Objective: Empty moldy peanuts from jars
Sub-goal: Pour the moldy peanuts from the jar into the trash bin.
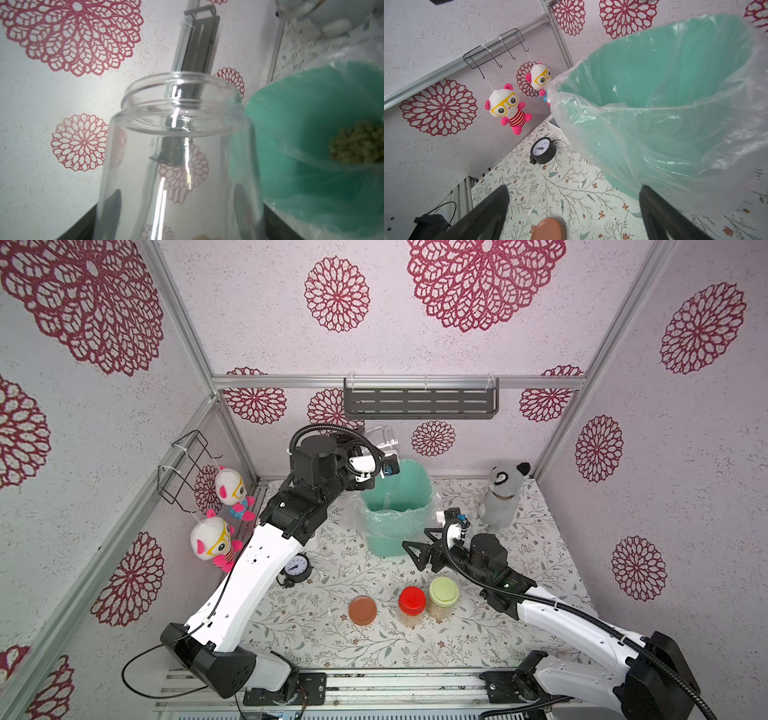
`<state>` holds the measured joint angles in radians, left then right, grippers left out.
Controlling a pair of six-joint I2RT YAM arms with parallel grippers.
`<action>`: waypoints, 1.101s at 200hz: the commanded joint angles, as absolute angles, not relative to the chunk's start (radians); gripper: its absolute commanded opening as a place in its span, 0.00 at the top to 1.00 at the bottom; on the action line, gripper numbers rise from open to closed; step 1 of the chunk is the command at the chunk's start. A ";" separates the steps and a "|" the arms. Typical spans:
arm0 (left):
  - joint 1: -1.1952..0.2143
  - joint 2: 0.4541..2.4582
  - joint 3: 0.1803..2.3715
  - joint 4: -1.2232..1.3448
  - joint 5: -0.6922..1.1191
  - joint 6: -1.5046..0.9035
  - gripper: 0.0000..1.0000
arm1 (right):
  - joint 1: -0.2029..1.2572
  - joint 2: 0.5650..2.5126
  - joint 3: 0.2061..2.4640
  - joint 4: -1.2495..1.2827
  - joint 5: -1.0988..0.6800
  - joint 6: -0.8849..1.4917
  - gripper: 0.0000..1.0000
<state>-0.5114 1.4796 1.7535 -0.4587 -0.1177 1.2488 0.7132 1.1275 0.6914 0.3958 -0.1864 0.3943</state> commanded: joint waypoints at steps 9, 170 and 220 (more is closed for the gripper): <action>-0.521 1.589 1.846 -0.630 -0.261 1.785 1.00 | 0.718 1.073 0.681 0.431 -0.159 0.393 0.01; -0.551 1.699 1.927 -0.540 -0.229 1.838 1.00 | 0.718 1.054 0.657 0.433 -0.154 0.374 0.01; -0.497 1.567 1.719 -0.148 -0.124 1.169 1.00 | 0.718 1.046 0.649 0.442 -0.153 0.378 0.01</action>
